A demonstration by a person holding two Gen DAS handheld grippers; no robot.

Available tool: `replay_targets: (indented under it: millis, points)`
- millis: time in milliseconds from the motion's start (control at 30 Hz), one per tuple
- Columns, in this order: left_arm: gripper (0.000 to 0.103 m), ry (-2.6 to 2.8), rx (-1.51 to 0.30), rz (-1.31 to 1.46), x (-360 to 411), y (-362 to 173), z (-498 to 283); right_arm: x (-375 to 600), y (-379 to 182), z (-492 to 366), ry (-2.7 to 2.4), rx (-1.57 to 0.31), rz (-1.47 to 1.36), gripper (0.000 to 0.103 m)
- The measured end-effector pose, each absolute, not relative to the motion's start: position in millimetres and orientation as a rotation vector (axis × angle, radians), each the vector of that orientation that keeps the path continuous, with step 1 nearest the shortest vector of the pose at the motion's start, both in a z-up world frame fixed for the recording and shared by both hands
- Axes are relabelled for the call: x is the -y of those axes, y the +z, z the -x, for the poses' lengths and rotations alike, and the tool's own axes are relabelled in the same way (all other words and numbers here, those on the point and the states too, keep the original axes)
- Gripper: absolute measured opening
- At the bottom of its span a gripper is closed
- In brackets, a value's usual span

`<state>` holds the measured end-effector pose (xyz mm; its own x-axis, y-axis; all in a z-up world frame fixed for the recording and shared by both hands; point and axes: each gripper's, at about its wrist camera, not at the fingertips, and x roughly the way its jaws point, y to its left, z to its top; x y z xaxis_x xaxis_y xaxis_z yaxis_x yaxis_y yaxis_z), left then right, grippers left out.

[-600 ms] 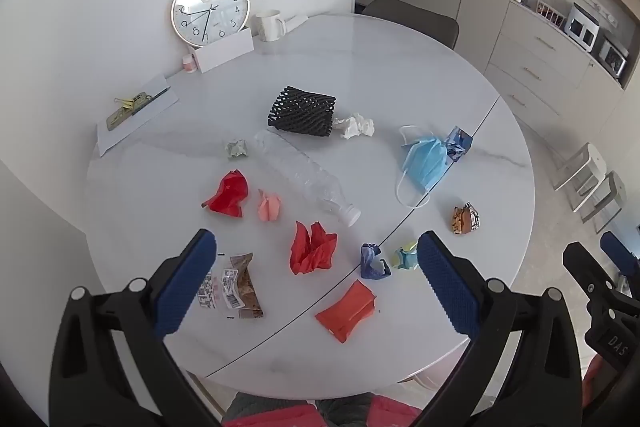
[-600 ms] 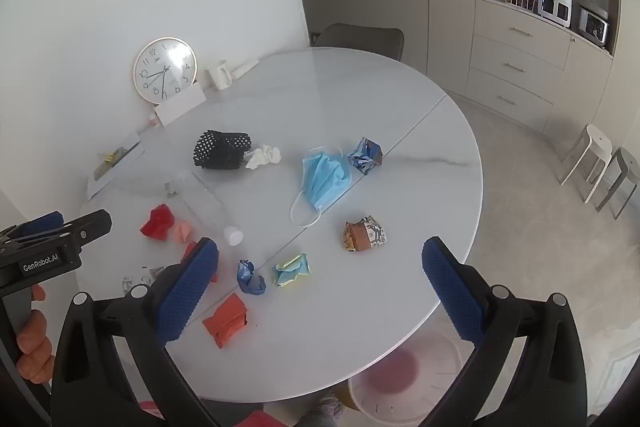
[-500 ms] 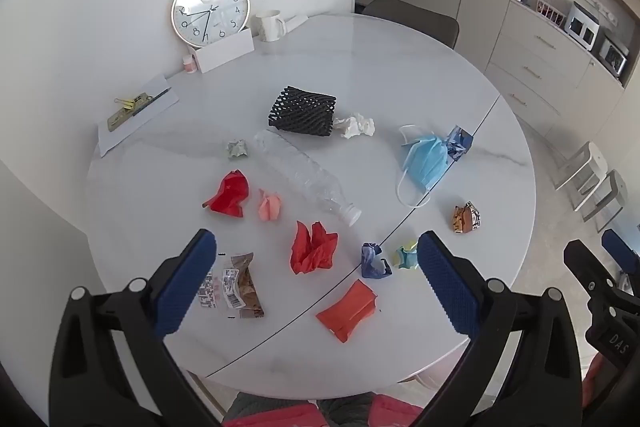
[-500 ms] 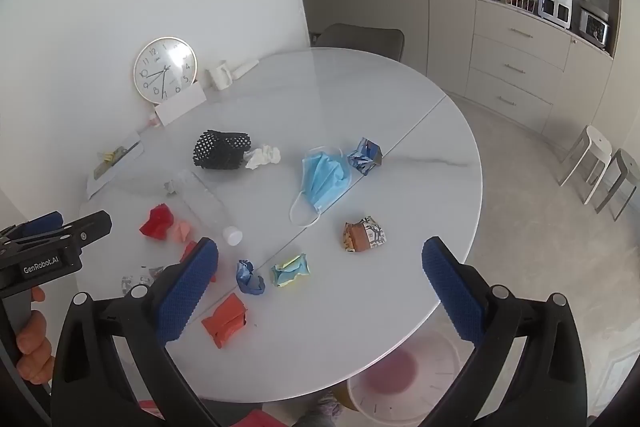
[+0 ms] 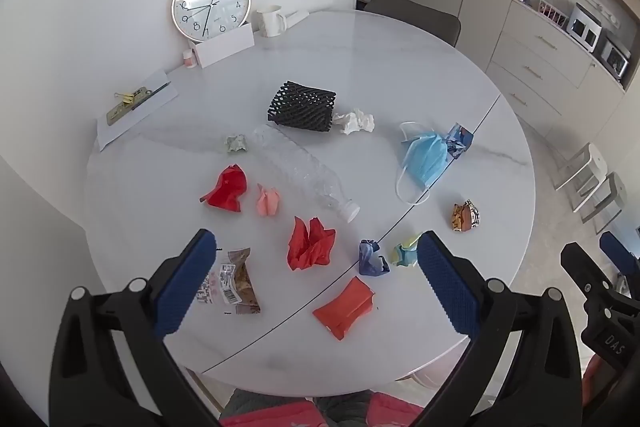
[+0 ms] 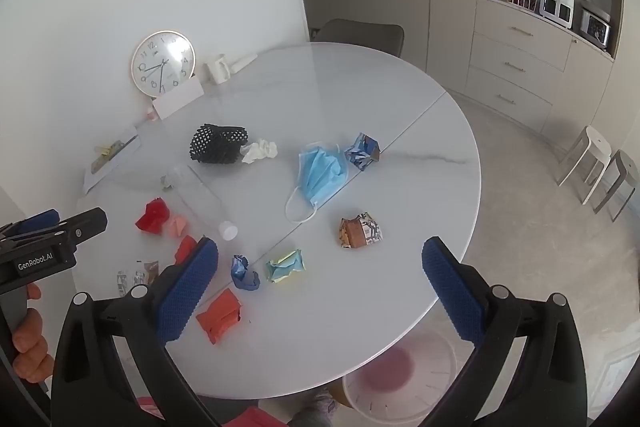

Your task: Collect trash

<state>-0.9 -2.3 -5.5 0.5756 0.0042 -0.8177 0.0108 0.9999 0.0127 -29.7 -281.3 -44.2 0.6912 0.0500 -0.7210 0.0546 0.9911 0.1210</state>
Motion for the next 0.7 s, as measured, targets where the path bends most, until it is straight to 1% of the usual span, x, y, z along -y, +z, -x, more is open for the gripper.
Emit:
replay_targets:
  millis: [700]
  points:
    - [0.097, -0.004, -0.972, -0.015, 1.9, -9.3, -6.6, 276.2, -50.2, 20.3, 0.001, -0.828, -0.132, 0.101]
